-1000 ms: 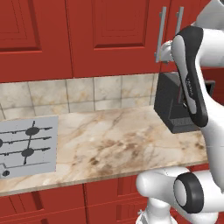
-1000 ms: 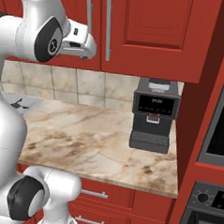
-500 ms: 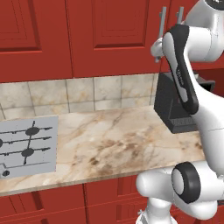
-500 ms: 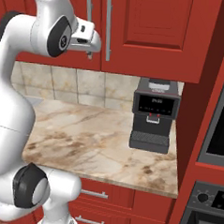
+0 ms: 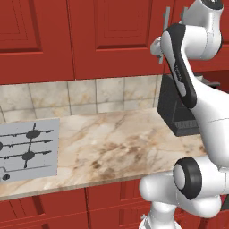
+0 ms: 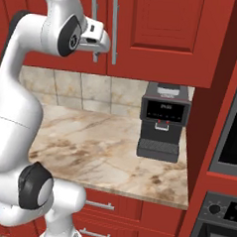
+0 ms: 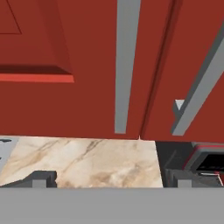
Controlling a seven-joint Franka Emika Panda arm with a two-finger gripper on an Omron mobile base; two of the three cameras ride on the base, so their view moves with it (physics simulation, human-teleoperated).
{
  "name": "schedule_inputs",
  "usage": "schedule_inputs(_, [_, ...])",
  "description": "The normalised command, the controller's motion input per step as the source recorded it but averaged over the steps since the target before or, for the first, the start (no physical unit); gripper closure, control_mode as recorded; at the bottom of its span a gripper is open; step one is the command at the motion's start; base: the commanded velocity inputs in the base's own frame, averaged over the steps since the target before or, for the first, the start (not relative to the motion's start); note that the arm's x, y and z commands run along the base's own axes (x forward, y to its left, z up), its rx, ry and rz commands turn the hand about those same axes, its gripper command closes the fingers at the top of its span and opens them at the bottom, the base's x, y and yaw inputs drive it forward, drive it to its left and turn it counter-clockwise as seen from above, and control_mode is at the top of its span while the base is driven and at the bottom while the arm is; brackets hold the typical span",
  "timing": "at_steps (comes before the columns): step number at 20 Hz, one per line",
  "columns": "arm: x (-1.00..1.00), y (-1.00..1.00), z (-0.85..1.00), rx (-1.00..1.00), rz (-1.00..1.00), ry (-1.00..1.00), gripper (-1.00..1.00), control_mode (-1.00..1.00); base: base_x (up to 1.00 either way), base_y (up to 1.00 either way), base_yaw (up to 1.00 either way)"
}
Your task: Move the bowls from the cabinet to the plates on the dining table.
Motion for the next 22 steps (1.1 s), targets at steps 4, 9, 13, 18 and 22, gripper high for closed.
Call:
schedule_inputs(4, [0.11, -0.08, 0.01, 0.0, 0.0, 0.0, -1.0, -1.0, 0.0, 0.0, 0.0])
schedule_inputs(9, [0.17, -0.01, 0.0, 0.0, 0.0, 0.0, -1.0, -1.0, 0.0, 0.0, 0.0])
schedule_inputs(13, [0.3, 0.0, 0.0, 0.0, 0.0, 0.0, -1.0, -1.0, 0.0, 0.0, 0.0])
schedule_inputs(18, [0.56, 0.0, 0.0, 0.0, 0.0, 0.0, -1.0, -1.0, 0.0, 0.0, 0.0])
schedule_inputs(22, [0.47, 0.0, 0.0, 0.0, 0.0, 0.0, -1.0, -1.0, 0.0, 0.0, 0.0])
